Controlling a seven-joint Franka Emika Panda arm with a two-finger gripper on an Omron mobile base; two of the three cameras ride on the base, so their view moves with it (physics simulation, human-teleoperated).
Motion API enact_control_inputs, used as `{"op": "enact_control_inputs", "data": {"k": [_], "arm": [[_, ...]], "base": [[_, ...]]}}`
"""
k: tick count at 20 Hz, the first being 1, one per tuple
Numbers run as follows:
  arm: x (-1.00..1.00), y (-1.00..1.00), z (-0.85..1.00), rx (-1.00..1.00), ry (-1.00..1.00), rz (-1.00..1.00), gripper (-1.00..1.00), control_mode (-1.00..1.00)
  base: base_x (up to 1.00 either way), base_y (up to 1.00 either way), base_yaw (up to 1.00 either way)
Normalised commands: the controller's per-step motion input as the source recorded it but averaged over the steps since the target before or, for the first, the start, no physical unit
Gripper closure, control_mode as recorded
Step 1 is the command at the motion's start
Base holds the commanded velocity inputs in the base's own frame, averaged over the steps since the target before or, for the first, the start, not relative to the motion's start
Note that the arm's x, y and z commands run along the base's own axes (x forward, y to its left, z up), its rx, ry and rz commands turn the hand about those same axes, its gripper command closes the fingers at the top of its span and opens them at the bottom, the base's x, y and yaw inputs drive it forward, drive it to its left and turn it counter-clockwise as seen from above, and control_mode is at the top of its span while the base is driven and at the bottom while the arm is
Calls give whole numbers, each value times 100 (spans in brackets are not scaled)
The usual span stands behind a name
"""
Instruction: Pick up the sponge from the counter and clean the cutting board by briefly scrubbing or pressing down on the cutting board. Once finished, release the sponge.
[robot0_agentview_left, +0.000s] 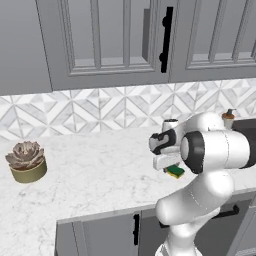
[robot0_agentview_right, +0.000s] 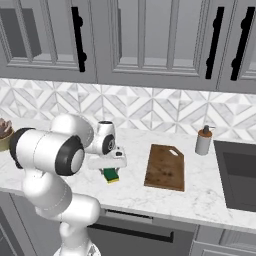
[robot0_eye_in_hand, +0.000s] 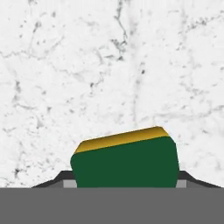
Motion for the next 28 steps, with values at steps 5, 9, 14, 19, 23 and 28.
{"op": "enact_control_inputs", "data": {"k": [5,9,14,19,23,28], "arm": [[-23,-49,-2,-4,-19,-1,100,-100],[2,-79,66,2,-2,0,100,-100],[33,-99,82,0,5,0,100,-100],[42,-90,25,3,9,0,100,-100],[-4,-11,-15,2,0,9,100,-100],[-24,0,-23,7,0,0,100,-100]], "base": [[0,0,0],[0,0,0],[0,0,0],[0,0,0],[0,0,0],[0,0,0]]}}
